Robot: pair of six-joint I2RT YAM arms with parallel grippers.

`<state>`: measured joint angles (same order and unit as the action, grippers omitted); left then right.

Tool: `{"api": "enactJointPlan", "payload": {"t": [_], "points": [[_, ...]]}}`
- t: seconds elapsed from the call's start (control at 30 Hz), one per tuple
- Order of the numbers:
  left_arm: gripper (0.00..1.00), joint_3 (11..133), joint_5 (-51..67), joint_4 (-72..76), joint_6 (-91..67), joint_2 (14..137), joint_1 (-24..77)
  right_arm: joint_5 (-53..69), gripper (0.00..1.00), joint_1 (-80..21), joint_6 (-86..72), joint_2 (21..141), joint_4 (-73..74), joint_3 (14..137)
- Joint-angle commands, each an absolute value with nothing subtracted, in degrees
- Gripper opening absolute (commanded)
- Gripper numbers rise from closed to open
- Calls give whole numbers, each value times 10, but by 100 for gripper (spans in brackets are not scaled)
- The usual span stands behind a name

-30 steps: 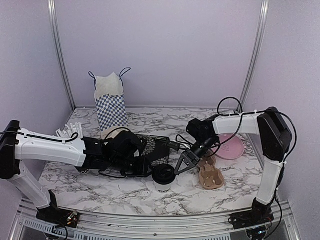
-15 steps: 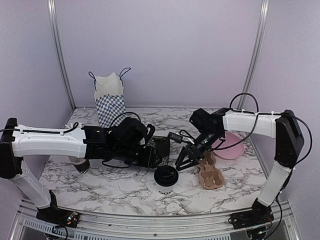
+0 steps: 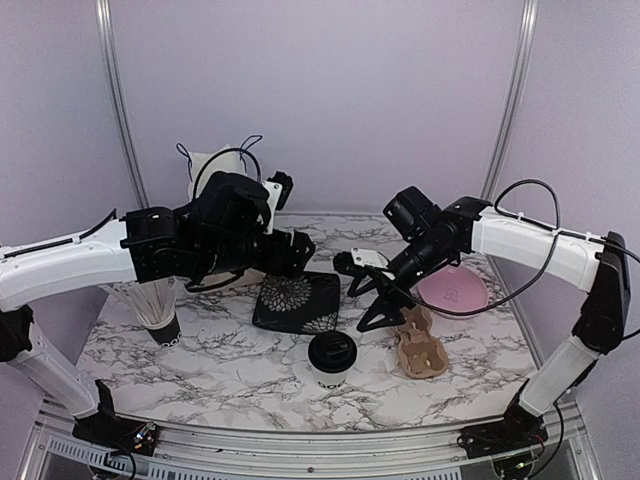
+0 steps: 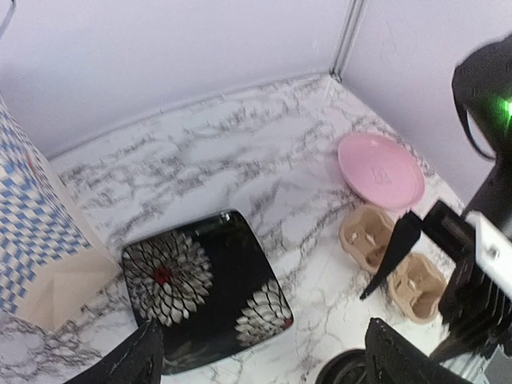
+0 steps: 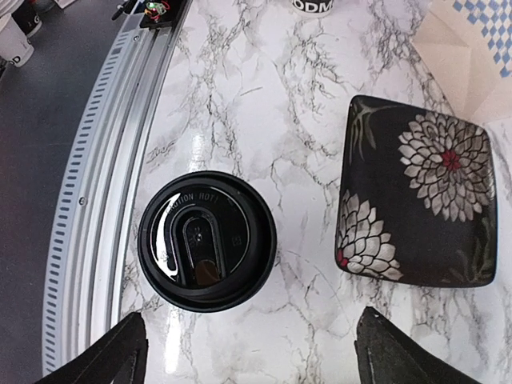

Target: Pack the takeout coffee

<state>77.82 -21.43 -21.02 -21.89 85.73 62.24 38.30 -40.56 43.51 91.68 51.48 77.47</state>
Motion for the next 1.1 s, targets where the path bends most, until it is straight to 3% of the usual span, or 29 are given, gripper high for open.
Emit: {"api": "enactJointPlan", "payload": {"t": [0.0, 0.43, 1.07], "points": [[89, 833, -295, -210, -140, 830, 607, 337, 90, -430, 510, 913, 509, 807], [89, 781, -293, -164, -165, 762, 603, 285, 92, -521, 511, 970, 514, 831], [89, 742, -304, -154, -174, 740, 600, 261, 71, -537, 482, 1002, 522, 841]]}}
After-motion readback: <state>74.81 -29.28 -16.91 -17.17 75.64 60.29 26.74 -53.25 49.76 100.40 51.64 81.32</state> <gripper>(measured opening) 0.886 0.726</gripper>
